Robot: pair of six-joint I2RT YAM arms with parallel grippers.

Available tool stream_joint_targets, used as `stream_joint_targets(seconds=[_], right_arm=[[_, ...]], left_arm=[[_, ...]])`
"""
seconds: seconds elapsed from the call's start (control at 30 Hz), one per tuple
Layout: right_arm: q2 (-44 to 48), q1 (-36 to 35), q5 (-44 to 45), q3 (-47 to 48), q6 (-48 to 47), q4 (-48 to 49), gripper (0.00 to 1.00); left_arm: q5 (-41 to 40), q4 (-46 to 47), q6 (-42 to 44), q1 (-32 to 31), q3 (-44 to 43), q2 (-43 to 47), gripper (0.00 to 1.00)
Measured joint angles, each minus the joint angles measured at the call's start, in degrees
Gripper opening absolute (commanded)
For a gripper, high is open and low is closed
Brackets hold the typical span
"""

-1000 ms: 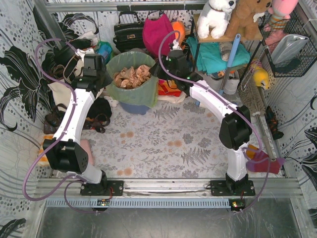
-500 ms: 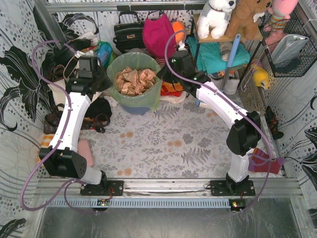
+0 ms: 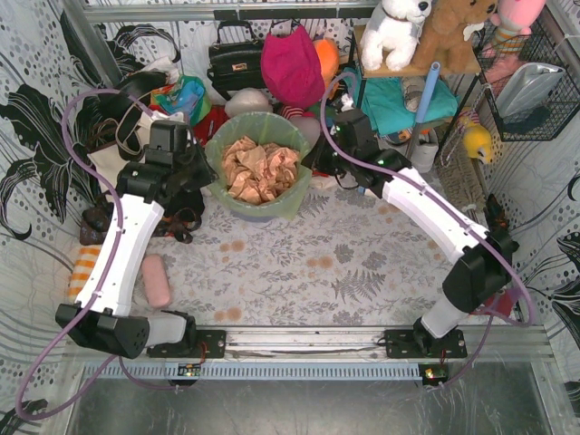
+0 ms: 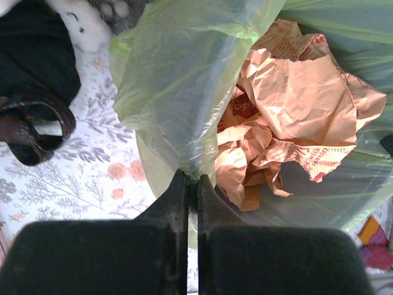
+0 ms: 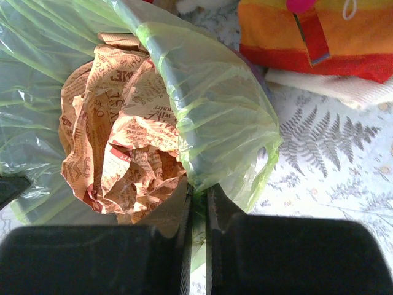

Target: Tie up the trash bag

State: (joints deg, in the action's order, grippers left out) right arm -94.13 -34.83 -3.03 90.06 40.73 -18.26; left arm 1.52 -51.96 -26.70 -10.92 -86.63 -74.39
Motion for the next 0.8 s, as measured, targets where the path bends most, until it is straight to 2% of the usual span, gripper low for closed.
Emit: stream_joint_targets(seconds=[0.4, 0.6, 0.8], right_arm=[[13.05, 0.42, 3.37, -7.85, -1.16, -7.13, 0.00], [20.20, 0.76, 4.76, -8.87, -2.21, -14.75, 0.00], [28.57, 0.44, 2.05, -9.03, -2.08, -24.15, 0.00]], left_arm=[[-0.61, -3.45, -4.28, -10.69, 0.13, 1.25, 0.00], [-0.37, -4.15, -6.69, -16.76, 0.70, 2.43, 0.00], [4.52, -4.11, -9.20, -19.98, 2.43, 7.96, 0.00]])
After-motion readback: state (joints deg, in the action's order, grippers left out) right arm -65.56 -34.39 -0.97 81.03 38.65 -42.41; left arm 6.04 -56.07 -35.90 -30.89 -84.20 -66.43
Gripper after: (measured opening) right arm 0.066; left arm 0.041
